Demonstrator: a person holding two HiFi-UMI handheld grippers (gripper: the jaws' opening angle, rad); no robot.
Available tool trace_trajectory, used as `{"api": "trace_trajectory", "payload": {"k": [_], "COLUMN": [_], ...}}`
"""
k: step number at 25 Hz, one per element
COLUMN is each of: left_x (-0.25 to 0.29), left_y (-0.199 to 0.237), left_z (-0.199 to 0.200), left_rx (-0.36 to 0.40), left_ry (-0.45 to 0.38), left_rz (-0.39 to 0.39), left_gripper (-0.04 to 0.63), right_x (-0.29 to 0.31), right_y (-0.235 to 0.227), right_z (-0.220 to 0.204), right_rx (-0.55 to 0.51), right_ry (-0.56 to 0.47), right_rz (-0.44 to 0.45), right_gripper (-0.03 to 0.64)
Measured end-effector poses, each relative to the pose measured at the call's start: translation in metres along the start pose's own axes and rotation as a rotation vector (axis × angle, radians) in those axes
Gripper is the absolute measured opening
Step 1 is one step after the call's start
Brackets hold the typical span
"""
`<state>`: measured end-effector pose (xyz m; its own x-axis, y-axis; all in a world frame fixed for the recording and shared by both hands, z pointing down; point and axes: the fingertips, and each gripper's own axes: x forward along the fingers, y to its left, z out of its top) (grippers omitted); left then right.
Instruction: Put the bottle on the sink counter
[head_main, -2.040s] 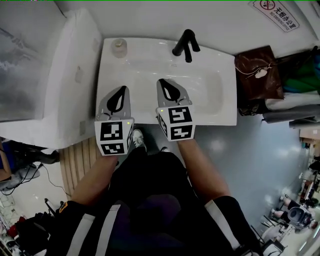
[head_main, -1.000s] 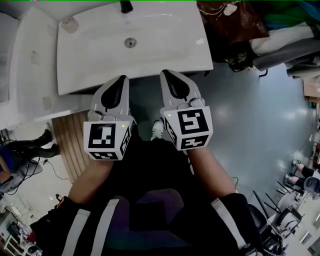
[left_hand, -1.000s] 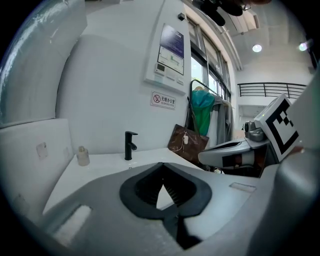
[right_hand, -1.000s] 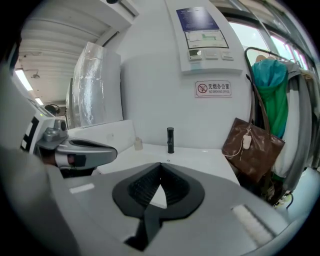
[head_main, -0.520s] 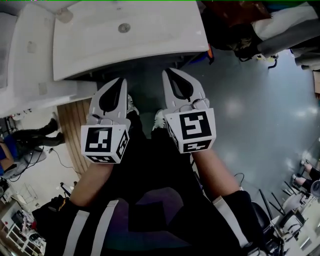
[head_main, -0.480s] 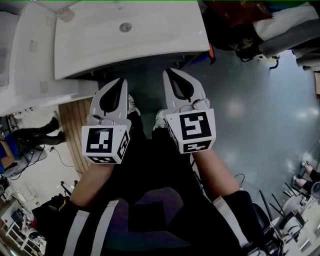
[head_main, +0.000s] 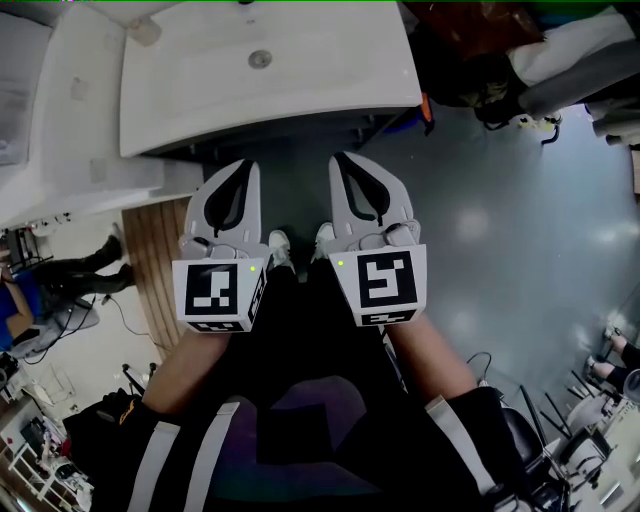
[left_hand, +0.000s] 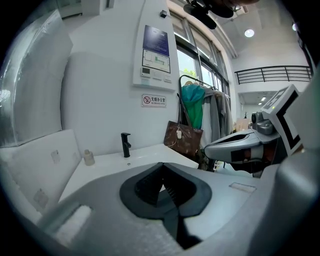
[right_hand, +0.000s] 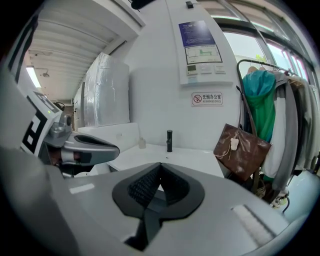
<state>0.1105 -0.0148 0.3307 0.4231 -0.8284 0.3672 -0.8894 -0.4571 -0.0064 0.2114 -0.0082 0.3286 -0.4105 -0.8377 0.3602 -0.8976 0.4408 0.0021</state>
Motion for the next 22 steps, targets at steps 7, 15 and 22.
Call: {"api": "trace_trajectory", "payload": {"k": [7,15,22], "left_x": [-0.014,-0.027,-0.034], "left_y": [0.010,0.014,0.013], "left_z": [-0.014,-0.014,-0.002], "left_rx": [-0.039,-0.028,-0.008], "left_ry": [-0.009,-0.049,-0.084], "left_rz": [-0.029,-0.084,-0.134], "left_gripper": [0.003,0.003,0.003], "right_x": [-0.005,-0.008,-0.018], "right_y": [0.032,0.068,0.077], "right_z": [-0.008,-0.007,-0.004], "right_rx": [-0.045,-0.078,-0.074], "right_ry": [0.032,0.040,0.036], "right_rz": [0.006,-0.001,-0.045], "right_gripper": [0.000,0.000,0.000]}}
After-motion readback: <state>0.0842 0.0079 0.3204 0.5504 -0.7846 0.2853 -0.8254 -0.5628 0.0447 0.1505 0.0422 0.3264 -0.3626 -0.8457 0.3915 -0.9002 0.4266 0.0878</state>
